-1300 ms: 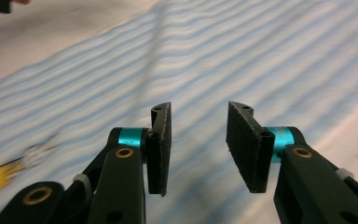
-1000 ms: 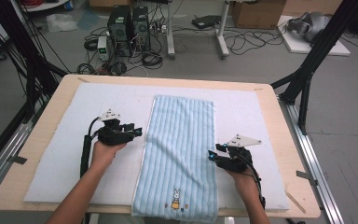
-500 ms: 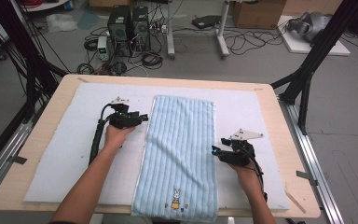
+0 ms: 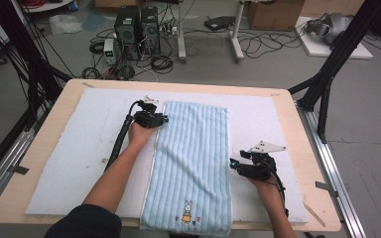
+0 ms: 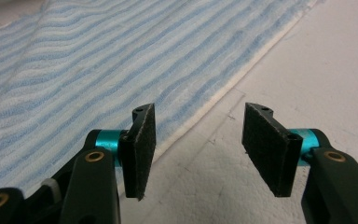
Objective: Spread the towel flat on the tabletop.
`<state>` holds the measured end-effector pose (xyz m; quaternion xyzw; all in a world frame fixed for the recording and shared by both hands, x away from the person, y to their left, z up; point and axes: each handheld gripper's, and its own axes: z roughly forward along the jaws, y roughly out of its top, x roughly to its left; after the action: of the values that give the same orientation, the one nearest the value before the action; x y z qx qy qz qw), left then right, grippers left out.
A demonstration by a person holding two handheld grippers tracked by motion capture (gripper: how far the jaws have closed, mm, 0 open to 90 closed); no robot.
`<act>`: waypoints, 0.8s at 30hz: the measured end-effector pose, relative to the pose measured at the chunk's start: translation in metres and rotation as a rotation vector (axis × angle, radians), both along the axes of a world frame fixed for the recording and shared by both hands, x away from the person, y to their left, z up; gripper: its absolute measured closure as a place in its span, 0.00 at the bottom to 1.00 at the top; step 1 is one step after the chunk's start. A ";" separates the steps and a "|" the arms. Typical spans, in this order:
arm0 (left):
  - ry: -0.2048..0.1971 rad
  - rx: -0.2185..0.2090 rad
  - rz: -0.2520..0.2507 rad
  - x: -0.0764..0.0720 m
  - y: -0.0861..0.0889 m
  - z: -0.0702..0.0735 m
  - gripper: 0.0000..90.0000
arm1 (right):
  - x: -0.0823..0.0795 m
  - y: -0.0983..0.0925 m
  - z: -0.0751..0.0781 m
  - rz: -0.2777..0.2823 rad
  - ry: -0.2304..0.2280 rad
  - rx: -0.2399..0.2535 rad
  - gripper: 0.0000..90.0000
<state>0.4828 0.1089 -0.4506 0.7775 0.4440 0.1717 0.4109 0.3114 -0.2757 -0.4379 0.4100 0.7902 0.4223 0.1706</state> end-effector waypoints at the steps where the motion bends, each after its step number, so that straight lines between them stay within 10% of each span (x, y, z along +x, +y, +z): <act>1: -0.007 0.009 -0.008 -0.001 -0.002 0.000 0.92 | 0.000 0.000 0.000 -0.002 -0.001 0.001 0.49; 13: 0.028 0.017 0.124 0.002 0.024 0.004 0.97 | 0.020 0.011 -0.002 -0.016 -0.005 -0.016 0.50; 19: 0.032 -0.078 0.158 -0.007 0.037 0.004 0.60 | 0.061 0.021 0.001 -0.046 -0.009 0.000 0.57; 24: 0.009 -0.134 0.138 -0.023 0.050 0.005 0.53 | 0.107 0.035 0.004 -0.081 0.009 -0.014 0.60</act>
<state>0.4601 0.1588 -0.4454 0.7166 0.5089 0.1661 0.4471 0.4179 -0.2403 -0.4340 0.4423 0.7768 0.4075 0.1870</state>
